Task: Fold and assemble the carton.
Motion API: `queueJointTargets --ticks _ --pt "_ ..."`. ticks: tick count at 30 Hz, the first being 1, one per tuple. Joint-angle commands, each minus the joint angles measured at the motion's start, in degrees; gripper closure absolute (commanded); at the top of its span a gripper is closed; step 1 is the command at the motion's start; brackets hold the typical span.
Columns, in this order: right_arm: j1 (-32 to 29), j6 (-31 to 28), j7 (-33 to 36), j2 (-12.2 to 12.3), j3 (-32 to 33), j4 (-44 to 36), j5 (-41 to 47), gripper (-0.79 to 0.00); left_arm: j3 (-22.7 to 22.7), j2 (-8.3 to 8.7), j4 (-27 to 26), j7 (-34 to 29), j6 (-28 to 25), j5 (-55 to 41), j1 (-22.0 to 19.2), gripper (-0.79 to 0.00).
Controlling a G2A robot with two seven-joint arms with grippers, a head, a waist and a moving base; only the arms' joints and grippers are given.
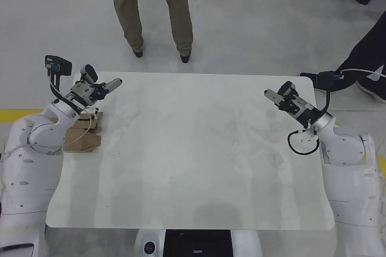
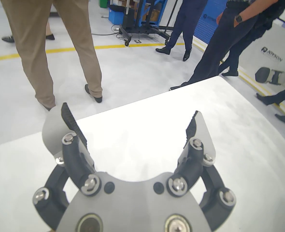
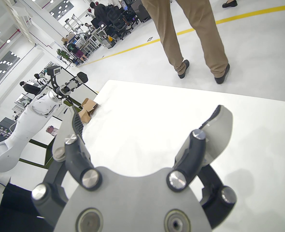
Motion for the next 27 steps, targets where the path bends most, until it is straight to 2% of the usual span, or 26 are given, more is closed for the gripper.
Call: queueJointTargets --ticks 1,8,11,17,27 --pt "0.0 0.0 0.0 0.0 0.0 0.0 0.0 -0.785 -2.1 0.35 -0.2 -5.2 2.7 -5.6 0.1 -0.785" --pt "0.0 0.0 0.0 0.0 0.0 0.0 0.0 -0.785 -8.7 1.25 1.1 -14.8 8.1 -21.2 2.9 -0.785" --pt "0.0 0.0 0.0 0.0 0.0 0.0 0.0 -0.785 -11.7 1.52 1.8 -16.6 11.1 -27.4 4.5 -0.785" --pt "0.0 0.0 0.0 0.0 0.0 0.0 0.0 -0.785 -17.6 2.05 3.2 -15.5 16.6 -33.0 8.2 -0.785" --pt "0.0 0.0 0.0 0.0 0.0 0.0 0.0 -0.785 -25.8 2.91 6.5 -13.0 22.0 -36.4 13.3 -0.785"
